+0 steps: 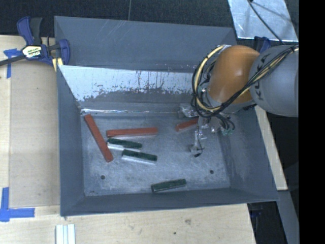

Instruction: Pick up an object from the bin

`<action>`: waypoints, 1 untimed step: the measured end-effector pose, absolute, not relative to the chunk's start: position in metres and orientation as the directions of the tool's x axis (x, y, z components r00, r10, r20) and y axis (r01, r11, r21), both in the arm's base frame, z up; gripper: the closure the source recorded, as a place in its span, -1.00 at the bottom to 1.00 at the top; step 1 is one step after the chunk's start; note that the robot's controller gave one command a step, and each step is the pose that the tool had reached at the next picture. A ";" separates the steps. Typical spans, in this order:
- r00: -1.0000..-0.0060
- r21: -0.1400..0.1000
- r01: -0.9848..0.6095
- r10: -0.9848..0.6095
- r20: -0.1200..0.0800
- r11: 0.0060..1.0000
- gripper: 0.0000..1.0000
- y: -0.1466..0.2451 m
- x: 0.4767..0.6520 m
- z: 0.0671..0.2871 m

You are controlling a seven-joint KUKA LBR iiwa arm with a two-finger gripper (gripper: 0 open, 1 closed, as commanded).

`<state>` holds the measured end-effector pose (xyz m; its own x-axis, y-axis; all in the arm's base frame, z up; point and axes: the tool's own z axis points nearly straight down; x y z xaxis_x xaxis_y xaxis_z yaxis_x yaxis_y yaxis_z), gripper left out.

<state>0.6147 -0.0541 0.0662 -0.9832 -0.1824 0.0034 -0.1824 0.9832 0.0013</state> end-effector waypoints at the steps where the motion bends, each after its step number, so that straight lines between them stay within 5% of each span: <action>1: -0.983 0.000 -0.183 -0.183 -0.006 0.983 1.00 -0.054 0.618 0.072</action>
Offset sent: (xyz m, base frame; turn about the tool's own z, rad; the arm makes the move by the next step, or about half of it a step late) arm 0.0000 0.0000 0.0000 0.0000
